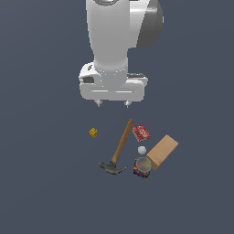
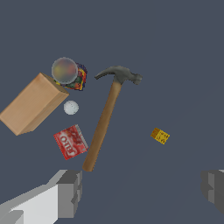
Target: Pick up a designated object from a clutter of objects.
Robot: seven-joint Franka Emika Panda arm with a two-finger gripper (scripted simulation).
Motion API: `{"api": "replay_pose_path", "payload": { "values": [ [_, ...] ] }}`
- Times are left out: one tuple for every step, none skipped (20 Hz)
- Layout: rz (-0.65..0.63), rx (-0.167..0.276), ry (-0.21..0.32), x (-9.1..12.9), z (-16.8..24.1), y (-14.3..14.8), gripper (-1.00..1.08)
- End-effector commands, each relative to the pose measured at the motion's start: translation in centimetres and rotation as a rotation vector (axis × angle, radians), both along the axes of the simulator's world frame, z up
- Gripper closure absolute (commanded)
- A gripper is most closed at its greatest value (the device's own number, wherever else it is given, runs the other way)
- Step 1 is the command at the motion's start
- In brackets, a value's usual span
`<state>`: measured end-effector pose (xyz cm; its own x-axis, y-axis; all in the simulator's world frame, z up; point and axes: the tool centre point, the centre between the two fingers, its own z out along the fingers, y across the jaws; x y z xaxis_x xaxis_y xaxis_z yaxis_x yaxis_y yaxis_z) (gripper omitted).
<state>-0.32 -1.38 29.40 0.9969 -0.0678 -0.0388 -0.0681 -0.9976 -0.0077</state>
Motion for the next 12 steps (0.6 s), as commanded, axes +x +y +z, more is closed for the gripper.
{"api": "replay_pose_path", "payload": {
  "values": [
    [0.0, 0.0, 0.0, 0.0, 0.0, 0.0, -0.92],
    [0.002, 0.0, 0.0, 0.0, 0.0, 0.0, -0.92],
    [0.006, -0.001, -0.001, 0.0, 0.0, 0.2, -0.92],
    [0.014, -0.001, -0.001, 0.0, 0.1, 0.4, -0.92],
    [0.025, -0.002, -0.002, 0.0, 0.2, 0.6, -0.92],
    [0.038, -0.004, -0.003, 0.0, 0.3, 1.0, -0.92],
    [0.053, -0.005, -0.005, 0.0, 0.4, 1.3, -0.92],
    [0.064, -0.006, -0.006, 0.0, 0.6, 1.6, -0.92],
    [0.073, -0.007, -0.007, -0.1, 0.8, 1.8, -0.92],
    [0.078, -0.007, -0.007, -0.1, 0.9, 1.9, -0.92],
    [0.079, -0.007, -0.007, -0.1, 1.1, 2.0, -0.92],
    [0.079, -0.007, -0.007, -0.1, 1.1, 2.0, -0.92]
  ]
}}
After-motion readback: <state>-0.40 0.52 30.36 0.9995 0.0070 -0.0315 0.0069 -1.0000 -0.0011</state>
